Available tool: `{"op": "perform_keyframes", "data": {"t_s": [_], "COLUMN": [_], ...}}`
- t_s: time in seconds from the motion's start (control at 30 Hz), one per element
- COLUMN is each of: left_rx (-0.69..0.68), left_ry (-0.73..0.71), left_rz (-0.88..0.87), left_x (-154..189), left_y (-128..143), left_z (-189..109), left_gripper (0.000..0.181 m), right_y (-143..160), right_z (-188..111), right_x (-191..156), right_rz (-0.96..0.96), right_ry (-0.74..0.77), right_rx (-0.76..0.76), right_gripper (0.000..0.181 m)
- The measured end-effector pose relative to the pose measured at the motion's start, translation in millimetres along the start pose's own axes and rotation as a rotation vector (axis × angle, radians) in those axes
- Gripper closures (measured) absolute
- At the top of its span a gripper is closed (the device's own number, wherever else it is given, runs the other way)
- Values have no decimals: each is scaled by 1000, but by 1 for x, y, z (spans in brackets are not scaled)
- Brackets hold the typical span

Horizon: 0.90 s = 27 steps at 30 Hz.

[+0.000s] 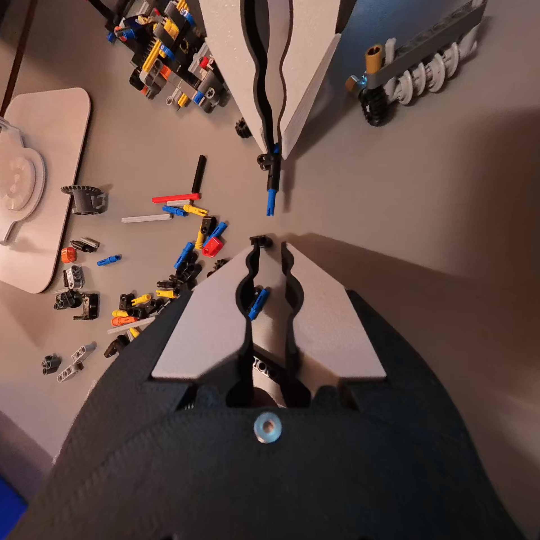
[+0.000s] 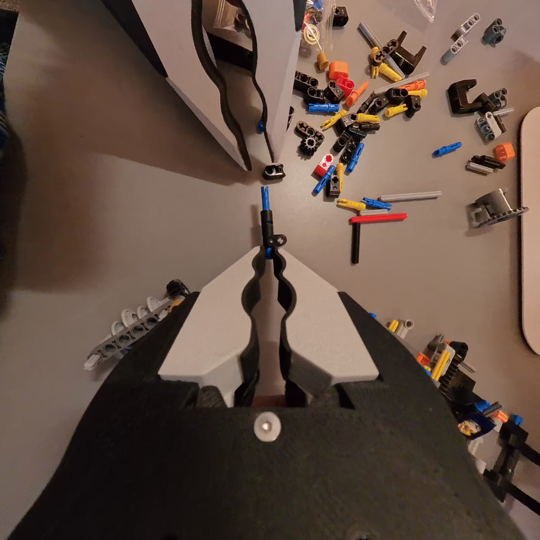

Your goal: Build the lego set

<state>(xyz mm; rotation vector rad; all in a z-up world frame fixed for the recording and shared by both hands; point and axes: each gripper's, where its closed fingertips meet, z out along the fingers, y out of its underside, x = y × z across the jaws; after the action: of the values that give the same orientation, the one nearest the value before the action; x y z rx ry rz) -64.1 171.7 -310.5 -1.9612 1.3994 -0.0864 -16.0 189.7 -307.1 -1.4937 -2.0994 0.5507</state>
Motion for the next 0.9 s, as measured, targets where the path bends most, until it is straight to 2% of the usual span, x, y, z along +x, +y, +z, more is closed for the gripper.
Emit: {"op": "perform_keyframes", "data": {"t_s": [0.47,0.9], "left_rx": [13,15], "left_ry": [4,-23], "left_rz": [49,-26], "left_x": [4,2], "left_y": [-10,2], "left_z": [7,0], "left_gripper": [168,168], "right_y": [5,4], "right_z": [-2,-3], "right_x": [0,0], "right_rz": [15,13], "right_ry": [-2,-4], "right_rx": [10,21], "right_gripper": [179,179]}}
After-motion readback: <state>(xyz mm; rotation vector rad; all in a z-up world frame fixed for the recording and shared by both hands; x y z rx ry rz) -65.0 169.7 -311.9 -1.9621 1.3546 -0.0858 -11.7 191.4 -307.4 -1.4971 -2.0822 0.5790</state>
